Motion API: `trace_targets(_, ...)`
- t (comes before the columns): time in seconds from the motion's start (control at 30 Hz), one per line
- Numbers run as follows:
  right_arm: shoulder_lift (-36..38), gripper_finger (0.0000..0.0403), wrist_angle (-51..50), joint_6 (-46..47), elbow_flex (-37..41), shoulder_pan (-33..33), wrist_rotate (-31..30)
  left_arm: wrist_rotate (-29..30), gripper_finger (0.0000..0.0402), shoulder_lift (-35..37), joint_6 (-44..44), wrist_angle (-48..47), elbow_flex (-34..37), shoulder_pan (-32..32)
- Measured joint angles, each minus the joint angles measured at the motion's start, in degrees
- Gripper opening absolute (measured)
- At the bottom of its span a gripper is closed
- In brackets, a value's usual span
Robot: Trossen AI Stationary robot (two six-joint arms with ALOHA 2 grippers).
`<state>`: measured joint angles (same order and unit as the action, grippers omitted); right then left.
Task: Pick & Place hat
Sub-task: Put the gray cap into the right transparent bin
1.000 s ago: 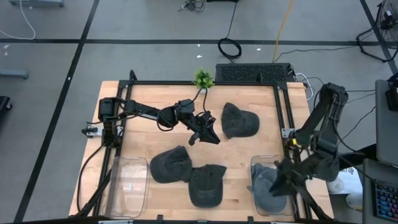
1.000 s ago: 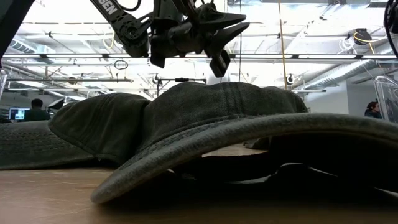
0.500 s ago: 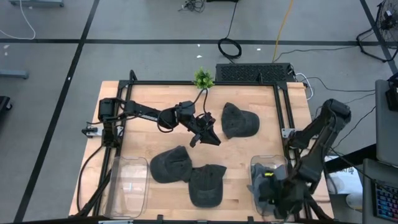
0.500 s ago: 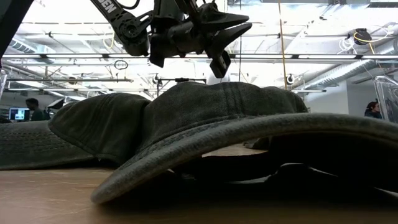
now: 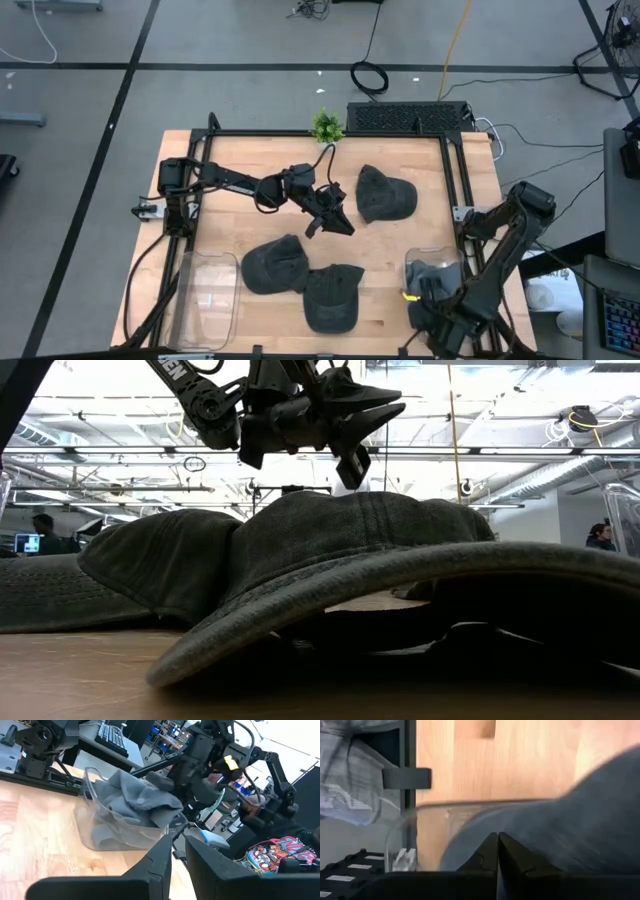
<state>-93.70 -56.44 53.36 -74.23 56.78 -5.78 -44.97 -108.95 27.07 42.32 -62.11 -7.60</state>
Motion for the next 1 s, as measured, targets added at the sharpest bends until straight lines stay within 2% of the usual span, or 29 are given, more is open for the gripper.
trace_targets(0.17, -0.5, 0.0000, -1.8, 1.6, 3.8, -1.8, 1.7, 0.0, 0.0062, 0.0, -0.2, -0.2, 0.0, -0.2)
trace_targets(0.37, 1.4, 0.0000, -4.1, 1.5, 0.7, -2.7, -1.0, 0.1, 0.0062, 0.0, -1.3, -0.2, 0.0, -0.2)
trace_targets(0.57, 1.5, 0.0000, -16.5, 8.2, -1.7, -1.2, -1.5, 0.1, 0.0062, 0.0, -1.3, -0.5, 0.0, -0.3)
trace_targets(0.67, 1.5, 0.0000, -18.8, 11.2, -1.0, -0.1, -1.7, 0.1, 0.0062, 0.0, -1.0, -0.6, 0.0, -0.3)
trace_targets(1.0, 1.6, 0.0000, -8.8, 10.5, 8.2, 0.0, -2.5, 0.1, 0.0062, 0.0, -1.1, -0.6, 0.0, -0.2)
